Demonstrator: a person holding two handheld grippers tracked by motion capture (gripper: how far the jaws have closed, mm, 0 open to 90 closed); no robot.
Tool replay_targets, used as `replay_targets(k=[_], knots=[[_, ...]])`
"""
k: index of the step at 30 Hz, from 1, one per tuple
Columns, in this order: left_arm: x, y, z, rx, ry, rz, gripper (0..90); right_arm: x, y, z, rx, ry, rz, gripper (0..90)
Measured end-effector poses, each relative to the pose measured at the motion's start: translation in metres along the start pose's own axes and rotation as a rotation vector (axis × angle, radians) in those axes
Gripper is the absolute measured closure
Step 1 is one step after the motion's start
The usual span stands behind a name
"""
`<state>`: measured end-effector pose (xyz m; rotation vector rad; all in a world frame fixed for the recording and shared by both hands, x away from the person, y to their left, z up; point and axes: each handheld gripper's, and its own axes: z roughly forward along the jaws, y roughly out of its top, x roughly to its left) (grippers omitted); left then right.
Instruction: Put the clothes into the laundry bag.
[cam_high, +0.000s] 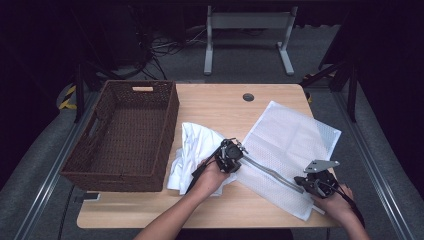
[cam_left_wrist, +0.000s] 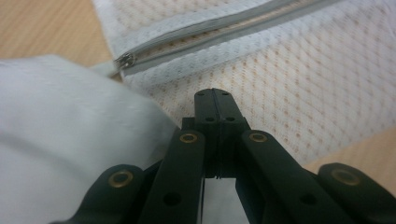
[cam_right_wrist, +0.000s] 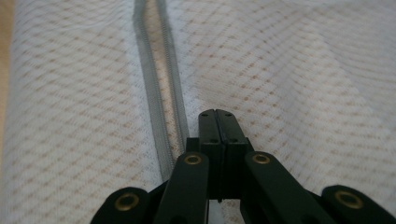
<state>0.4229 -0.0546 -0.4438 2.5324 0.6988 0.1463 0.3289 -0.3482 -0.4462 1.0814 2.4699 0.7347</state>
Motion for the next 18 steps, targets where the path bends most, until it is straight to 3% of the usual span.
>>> replay_targets(k=[7,9,11,12,15,18], knots=[[0.021,-0.009,-0.005,-0.014,0.014,-0.032,90.0,0.029,0.011,0.004,0.010,0.092,-0.072,90.0],[0.021,-0.012,-0.009,-0.048,-0.016,-0.041,90.0,0.034,0.015,0.006,0.009,0.105,-0.090,90.0],[0.013,-0.016,-0.015,-0.094,-0.062,-0.034,90.0,0.036,0.016,0.008,0.006,0.113,-0.093,90.0],[0.003,-0.018,-0.017,-0.113,-0.089,-0.008,90.0,0.036,0.017,0.008,0.005,0.117,-0.095,90.0],[-0.012,-0.020,-0.017,-0.126,-0.141,0.022,90.0,0.039,0.020,0.011,-0.002,0.129,-0.098,90.0],[-0.016,-0.021,-0.015,-0.123,-0.149,0.030,90.0,0.040,0.025,0.014,-0.004,0.131,-0.108,90.0]])
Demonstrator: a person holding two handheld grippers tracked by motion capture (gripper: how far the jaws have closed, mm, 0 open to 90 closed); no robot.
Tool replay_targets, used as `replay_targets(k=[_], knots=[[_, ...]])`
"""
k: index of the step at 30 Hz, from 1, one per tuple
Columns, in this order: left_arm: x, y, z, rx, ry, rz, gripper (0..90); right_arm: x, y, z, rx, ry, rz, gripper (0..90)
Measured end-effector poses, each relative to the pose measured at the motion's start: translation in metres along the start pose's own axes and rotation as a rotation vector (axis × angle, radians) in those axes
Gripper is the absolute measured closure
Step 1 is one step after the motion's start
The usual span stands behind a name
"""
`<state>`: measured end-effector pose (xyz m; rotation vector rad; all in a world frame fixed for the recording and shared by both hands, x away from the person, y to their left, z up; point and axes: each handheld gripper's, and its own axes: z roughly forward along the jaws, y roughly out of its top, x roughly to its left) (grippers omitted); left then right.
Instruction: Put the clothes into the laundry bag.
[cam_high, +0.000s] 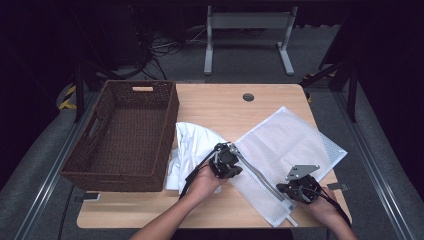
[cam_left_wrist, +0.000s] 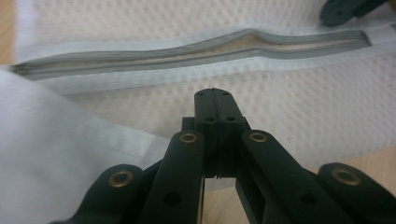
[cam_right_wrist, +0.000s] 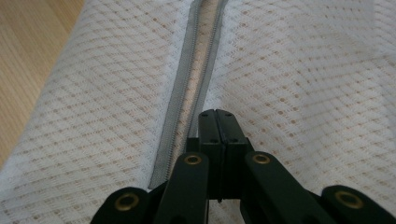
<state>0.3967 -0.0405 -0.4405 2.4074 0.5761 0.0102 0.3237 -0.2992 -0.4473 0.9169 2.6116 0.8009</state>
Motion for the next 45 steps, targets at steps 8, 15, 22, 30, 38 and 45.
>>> replay_targets(k=[8,15,22,30,38,45], knots=[[-0.001,-0.005,0.009,0.012,0.004,-0.001,90.0,-0.001,0.017,0.014,-0.013,-0.002,-0.039,90.0],[0.003,-0.008,0.010,0.021,-0.006,-0.026,90.0,-0.004,0.034,0.010,-0.065,-0.009,-0.010,83.2],[0.004,-0.008,0.010,0.017,-0.010,-0.025,90.0,-0.010,0.073,0.031,-0.113,-0.024,0.003,62.7],[0.002,-0.008,0.010,0.021,0.004,-0.004,90.0,-0.019,0.079,0.052,-0.075,-0.007,0.021,53.3],[0.002,-0.008,0.010,0.022,0.003,-0.006,90.0,-0.025,0.069,0.058,-0.060,-0.002,0.037,52.1],[0.002,-0.008,0.010,0.020,0.002,-0.008,90.0,-0.030,0.067,0.055,-0.062,-0.015,0.066,73.0]])
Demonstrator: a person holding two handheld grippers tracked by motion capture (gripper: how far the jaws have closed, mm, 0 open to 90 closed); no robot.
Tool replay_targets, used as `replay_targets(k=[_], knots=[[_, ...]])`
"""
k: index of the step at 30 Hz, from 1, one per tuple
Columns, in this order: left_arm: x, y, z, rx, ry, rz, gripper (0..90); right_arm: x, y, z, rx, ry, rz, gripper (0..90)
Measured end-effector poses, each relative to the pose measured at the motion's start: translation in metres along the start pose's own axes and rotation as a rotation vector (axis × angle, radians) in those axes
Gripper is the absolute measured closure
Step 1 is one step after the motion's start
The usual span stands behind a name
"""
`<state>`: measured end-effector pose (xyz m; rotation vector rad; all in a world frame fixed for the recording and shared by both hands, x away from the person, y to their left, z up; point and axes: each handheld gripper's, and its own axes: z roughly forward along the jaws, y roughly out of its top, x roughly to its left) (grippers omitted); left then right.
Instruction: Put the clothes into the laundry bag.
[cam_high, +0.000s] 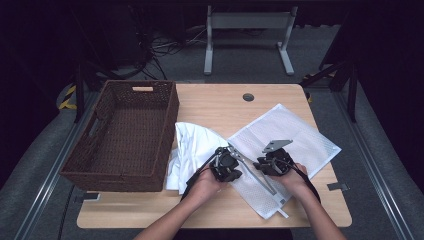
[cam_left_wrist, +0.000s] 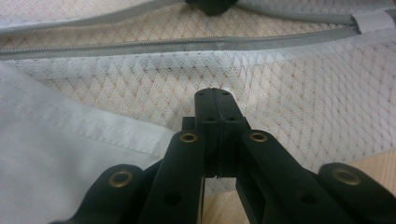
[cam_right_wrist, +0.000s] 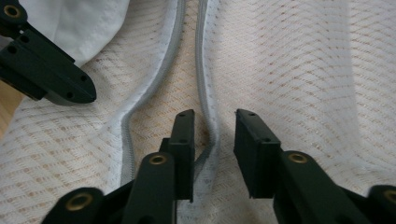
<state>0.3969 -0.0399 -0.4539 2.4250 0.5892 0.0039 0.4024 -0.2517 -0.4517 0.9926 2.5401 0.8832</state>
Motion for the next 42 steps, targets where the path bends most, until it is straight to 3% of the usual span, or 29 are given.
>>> replay_targets(k=[6,10,17,22,25,33,35,42], knots=[[0.000,0.000,0.000,0.000,0.002,0.001,90.0,-0.003,0.001,0.001,0.006,-0.005,0.019,87.7],[-0.001,0.000,0.000,0.000,0.005,0.001,90.0,-0.003,0.002,-0.001,0.005,-0.002,0.006,88.6],[-0.002,0.001,0.000,0.001,0.008,0.005,90.0,-0.005,0.009,-0.018,-0.057,0.022,0.027,88.9],[-0.003,0.008,-0.001,-0.045,-0.022,-0.021,90.0,-0.005,0.013,-0.028,-0.077,0.018,0.033,89.0],[-0.008,0.016,0.002,-0.053,-0.024,-0.011,90.0,-0.005,0.015,-0.035,-0.094,0.019,0.039,89.0],[-0.008,0.027,0.024,-0.052,0.025,-0.011,90.0,-0.001,0.019,-0.052,-0.134,0.004,0.047,89.0],[-0.007,0.028,0.025,-0.057,0.022,-0.023,90.0,-0.001,0.020,-0.057,-0.149,-0.001,0.047,89.0],[-0.005,0.029,0.024,-0.041,0.023,0.003,90.0,-0.011,0.030,-0.077,-0.204,-0.043,0.043,89.0]])
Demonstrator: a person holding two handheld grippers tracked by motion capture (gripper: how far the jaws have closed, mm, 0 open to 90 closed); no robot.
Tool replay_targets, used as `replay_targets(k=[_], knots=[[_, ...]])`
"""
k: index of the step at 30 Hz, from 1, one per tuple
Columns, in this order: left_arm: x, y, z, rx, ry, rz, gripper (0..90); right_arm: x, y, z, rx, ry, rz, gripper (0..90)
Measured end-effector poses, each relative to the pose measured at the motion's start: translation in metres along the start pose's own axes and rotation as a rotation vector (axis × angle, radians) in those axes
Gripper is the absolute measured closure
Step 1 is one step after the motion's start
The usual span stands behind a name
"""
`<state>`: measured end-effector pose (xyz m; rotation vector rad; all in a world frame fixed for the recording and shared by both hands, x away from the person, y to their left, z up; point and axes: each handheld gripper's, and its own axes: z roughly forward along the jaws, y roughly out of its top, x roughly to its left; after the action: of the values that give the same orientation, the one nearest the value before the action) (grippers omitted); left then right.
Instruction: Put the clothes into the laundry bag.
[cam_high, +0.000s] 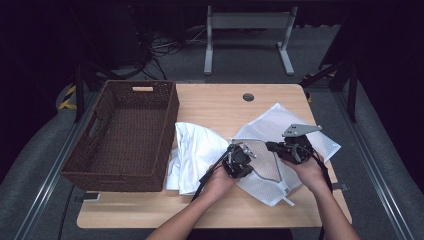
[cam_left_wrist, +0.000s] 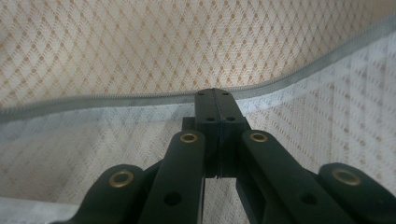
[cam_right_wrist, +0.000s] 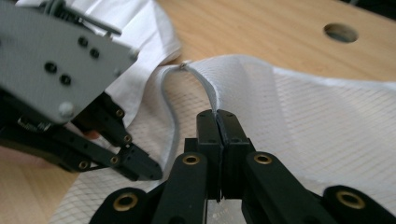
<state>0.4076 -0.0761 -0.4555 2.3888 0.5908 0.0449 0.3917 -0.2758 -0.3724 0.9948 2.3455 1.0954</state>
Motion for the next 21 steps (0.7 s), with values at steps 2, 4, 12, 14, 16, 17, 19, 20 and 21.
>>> replay_targets(k=[2,4,12,14,16,17,19,20,21], knots=[[0.000,0.000,0.000,0.004,-0.002,-0.002,90.0,-0.004,0.007,-0.006,-0.019,-0.016,-0.008,89.0],[0.001,0.000,-0.001,0.004,-0.005,-0.003,90.0,-0.007,0.014,-0.013,-0.041,-0.024,-0.009,89.0],[0.001,0.000,-0.002,0.018,-0.005,0.009,90.0,-0.018,0.037,-0.036,-0.130,-0.044,-0.008,89.0],[0.001,0.000,-0.002,0.020,-0.008,0.010,90.0,-0.020,0.042,-0.042,-0.165,-0.039,-0.002,89.0],[0.002,0.000,-0.002,0.023,-0.012,0.016,90.0,-0.022,0.047,-0.047,-0.188,-0.041,0.003,89.0],[0.002,0.000,-0.003,0.025,-0.016,0.017,90.0,-0.023,0.048,-0.048,-0.193,-0.040,0.005,89.0],[0.003,-0.001,-0.003,0.023,-0.026,0.008,90.0,-0.024,0.048,-0.048,-0.197,-0.033,0.011,89.0],[0.004,-0.001,-0.003,0.023,-0.031,0.003,90.0,-0.025,0.047,-0.047,-0.187,-0.032,0.007,89.0],[0.005,-0.001,-0.003,0.023,-0.037,-0.001,90.0,-0.025,0.045,-0.045,-0.181,-0.029,0.008,89.0]])
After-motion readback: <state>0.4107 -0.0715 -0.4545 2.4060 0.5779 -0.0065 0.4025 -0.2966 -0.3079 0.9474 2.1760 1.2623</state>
